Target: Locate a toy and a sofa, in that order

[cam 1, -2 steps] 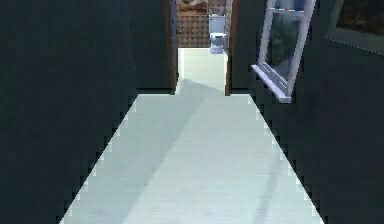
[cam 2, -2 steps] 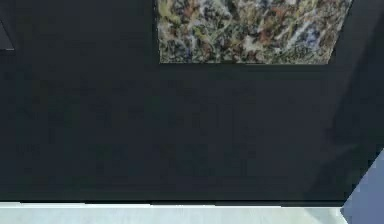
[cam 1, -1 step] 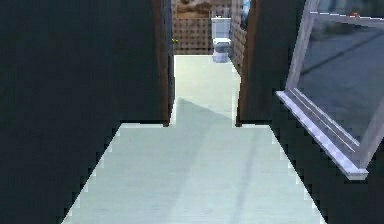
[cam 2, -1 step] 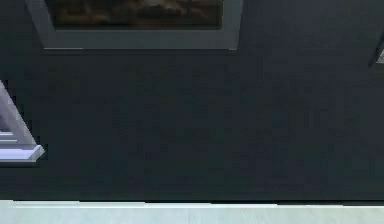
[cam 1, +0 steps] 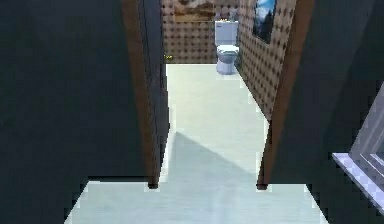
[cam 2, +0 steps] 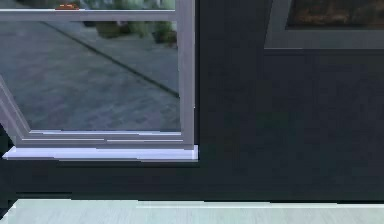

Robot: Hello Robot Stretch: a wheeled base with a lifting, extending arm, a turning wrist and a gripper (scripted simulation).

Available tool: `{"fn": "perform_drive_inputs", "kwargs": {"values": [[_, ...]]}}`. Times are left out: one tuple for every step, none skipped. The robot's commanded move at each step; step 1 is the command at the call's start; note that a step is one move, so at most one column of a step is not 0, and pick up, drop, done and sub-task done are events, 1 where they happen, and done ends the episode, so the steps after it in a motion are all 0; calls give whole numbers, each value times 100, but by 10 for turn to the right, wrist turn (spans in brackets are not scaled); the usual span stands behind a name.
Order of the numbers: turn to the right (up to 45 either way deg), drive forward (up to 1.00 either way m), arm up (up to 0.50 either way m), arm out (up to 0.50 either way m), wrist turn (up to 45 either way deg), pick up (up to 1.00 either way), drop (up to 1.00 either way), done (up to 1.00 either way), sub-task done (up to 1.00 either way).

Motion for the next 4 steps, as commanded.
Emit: {"fn": "perform_drive_inputs", "kwargs": {"values": [[30,0,0,0,0,0,0,0,0],[0,100,0,0,0,0,0,0,0],[0,100,0,0,0,0,0,0,0],[180,0,0,0,0,0,0,0,0]]}}
